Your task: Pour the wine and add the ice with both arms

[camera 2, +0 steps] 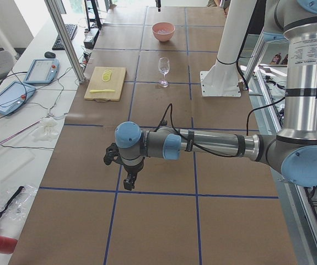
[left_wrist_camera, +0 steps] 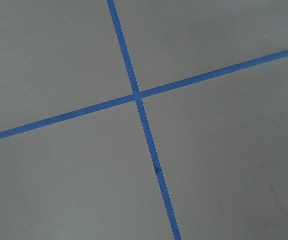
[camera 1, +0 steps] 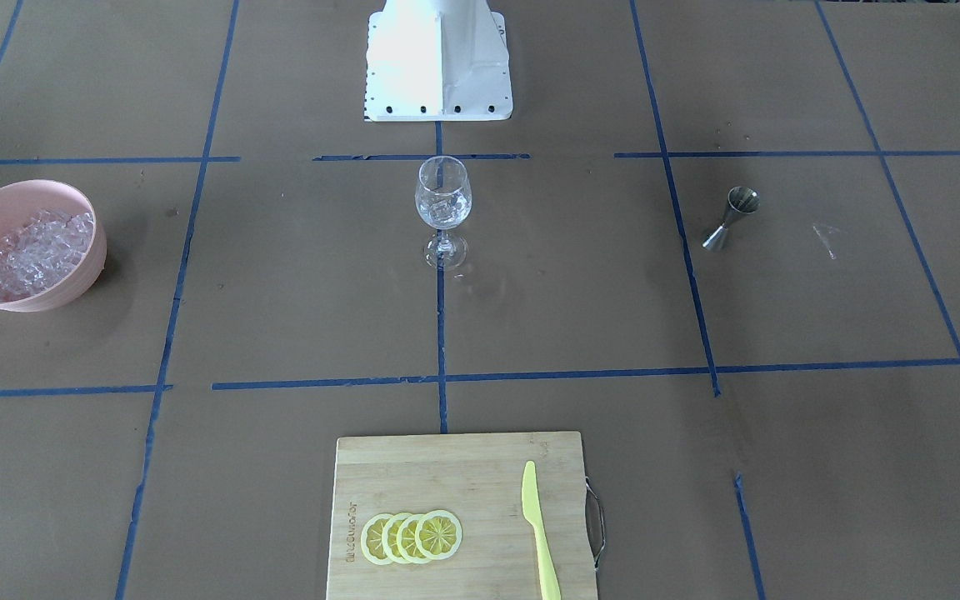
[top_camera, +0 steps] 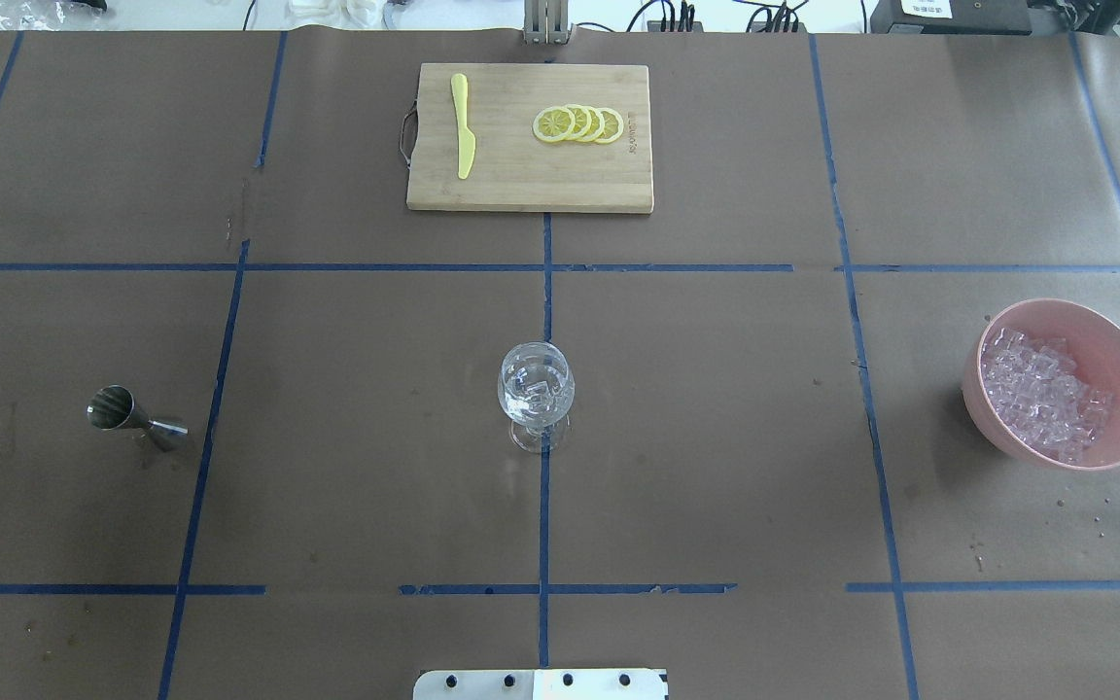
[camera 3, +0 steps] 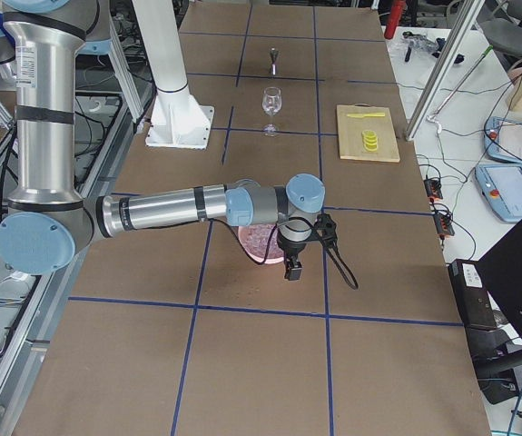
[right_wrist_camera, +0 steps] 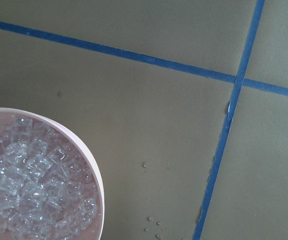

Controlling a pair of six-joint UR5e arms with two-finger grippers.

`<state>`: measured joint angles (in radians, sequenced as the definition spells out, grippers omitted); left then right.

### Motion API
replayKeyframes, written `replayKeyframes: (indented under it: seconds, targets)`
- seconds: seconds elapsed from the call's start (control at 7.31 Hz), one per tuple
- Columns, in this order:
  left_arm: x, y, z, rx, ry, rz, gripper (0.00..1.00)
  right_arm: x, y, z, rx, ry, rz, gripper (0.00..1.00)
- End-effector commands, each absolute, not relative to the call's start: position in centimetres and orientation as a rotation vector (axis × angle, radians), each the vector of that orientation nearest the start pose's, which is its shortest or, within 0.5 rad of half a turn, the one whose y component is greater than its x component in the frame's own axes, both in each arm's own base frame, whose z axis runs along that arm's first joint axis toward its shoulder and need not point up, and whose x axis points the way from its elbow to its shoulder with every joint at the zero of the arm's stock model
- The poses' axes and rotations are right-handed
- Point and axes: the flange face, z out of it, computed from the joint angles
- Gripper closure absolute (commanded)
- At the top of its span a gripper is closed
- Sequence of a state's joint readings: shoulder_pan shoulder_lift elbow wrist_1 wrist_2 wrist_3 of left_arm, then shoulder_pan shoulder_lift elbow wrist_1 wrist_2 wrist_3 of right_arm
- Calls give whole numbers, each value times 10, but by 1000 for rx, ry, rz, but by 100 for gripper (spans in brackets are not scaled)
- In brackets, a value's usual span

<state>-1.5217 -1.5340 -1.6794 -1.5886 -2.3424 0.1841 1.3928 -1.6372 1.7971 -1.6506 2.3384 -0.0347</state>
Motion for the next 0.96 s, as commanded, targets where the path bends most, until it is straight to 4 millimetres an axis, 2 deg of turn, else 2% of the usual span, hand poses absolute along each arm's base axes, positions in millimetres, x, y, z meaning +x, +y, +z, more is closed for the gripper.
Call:
replayKeyframes:
  seconds: [0.0,0.27,0.41,0.55,0.82]
  targets:
    - [-40,-484,622,136,764,257,0,-19,-468,589,18,-772,-231,0]
    - [-40,-484,623,133,768,253,0,-19,-470,588,20,-772,-230,0]
    - [-40,-483,630,119,766,245,0,-19,-470,588,18,-772,-230,0]
    - [-40,-481,647,86,768,231,0,-19,-469,589,18,-772,-230,0]
    - [-41,-483,643,20,768,49,0,-19,-469,589,18,-772,-228,0]
